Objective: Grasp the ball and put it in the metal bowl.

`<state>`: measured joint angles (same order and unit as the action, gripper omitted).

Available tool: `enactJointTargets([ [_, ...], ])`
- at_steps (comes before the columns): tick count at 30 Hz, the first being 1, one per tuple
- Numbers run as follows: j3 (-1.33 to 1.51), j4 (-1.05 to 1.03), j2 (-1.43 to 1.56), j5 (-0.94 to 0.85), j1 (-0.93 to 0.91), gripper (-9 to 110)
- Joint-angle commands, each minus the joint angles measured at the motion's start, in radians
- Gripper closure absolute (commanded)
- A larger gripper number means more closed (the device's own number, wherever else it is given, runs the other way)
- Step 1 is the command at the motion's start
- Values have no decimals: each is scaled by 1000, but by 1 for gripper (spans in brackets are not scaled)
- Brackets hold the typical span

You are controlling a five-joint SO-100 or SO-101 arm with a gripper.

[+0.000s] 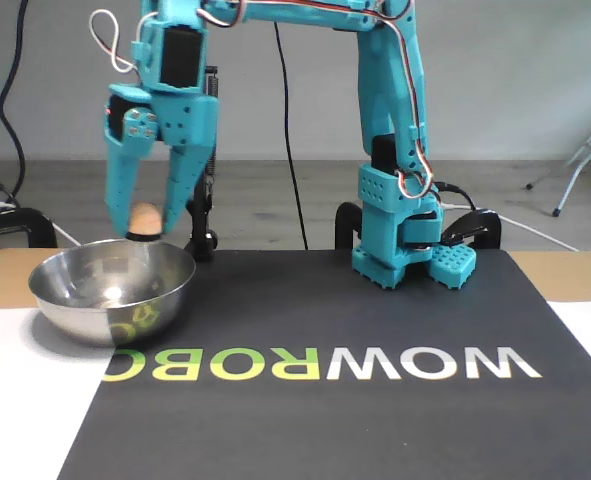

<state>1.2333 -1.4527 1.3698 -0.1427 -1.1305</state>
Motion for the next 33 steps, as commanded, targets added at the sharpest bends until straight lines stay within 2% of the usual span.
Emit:
enactJointTargets([
  [1,-17,12,18,3,-11,67],
  [15,-235,11,-195,3,-61,67],
  [33,-247,11,-216,-5,-63,67],
])
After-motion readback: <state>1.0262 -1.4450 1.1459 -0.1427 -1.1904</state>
